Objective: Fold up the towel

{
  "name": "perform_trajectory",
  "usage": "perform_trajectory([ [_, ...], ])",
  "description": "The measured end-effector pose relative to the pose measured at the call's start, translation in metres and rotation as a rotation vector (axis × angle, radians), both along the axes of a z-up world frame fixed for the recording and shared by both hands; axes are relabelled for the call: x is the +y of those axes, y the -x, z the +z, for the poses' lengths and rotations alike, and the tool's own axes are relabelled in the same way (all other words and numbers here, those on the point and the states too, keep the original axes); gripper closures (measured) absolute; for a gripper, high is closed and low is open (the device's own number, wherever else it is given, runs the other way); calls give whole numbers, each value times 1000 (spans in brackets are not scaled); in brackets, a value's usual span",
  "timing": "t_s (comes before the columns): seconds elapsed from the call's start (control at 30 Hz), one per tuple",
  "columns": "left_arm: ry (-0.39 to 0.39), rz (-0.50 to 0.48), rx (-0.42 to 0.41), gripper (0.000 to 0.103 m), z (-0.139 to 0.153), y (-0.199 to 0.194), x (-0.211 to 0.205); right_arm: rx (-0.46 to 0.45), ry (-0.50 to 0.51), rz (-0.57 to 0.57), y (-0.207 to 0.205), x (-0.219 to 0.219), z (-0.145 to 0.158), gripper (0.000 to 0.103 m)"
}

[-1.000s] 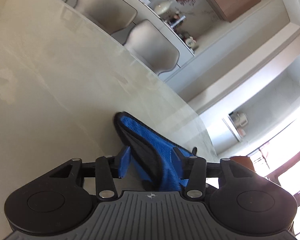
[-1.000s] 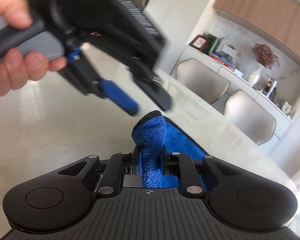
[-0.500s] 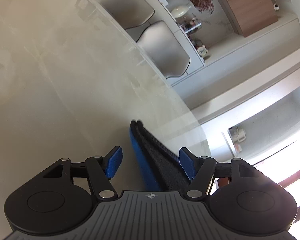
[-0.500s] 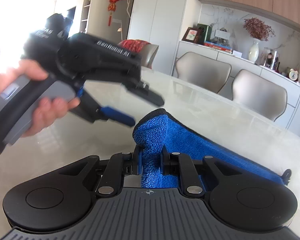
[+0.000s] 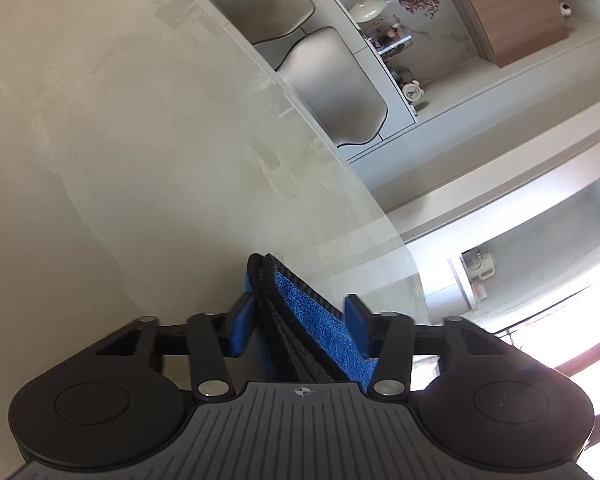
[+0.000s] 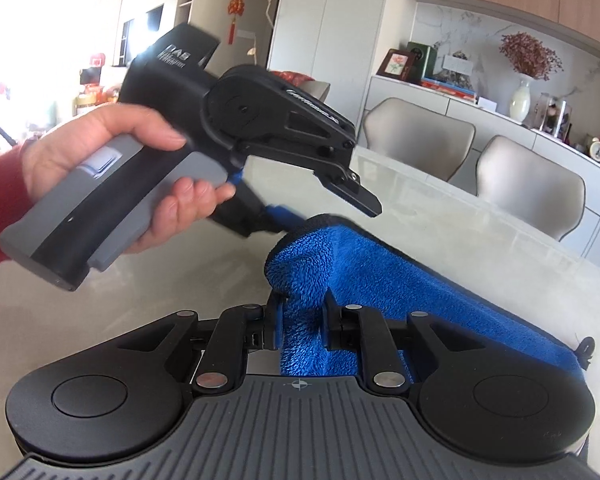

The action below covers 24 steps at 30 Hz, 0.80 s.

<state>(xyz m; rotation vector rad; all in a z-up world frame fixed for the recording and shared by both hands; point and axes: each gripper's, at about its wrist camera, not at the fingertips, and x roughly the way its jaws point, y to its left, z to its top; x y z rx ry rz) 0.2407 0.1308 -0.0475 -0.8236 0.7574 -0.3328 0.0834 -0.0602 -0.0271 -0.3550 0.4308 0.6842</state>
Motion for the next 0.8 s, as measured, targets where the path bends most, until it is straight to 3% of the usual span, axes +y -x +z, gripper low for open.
perform_trajectory([
  [0.07, -35, -3, -1, 93, 1, -2, -5, -10, 11, 0, 1, 2, -1, 81],
  [0.2, -38, 0, 0, 93, 3, -3, -4, -61, 35, -11, 4, 6, -2, 67],
  [0.5, -8, -8, -8, 93, 12, 3, 3, -294, 140, -12, 25, 22, -9, 65],
  [0.57, -17, -12, -3, 93, 14, 2, 2, -298, 144, -14, 25, 23, -9, 70],
  [0.6, -20, -15, -1, 93, 15, 1, 1, -299, 145, -15, 26, 24, -8, 80],
  [0.63, -23, -18, 2, 93, 15, 1, 0, -299, 146, -16, 26, 24, -8, 84],
  [0.8, -43, -44, -15, 93, 26, -2, -10, -261, 70, -52, 19, 9, 5, 88],
])
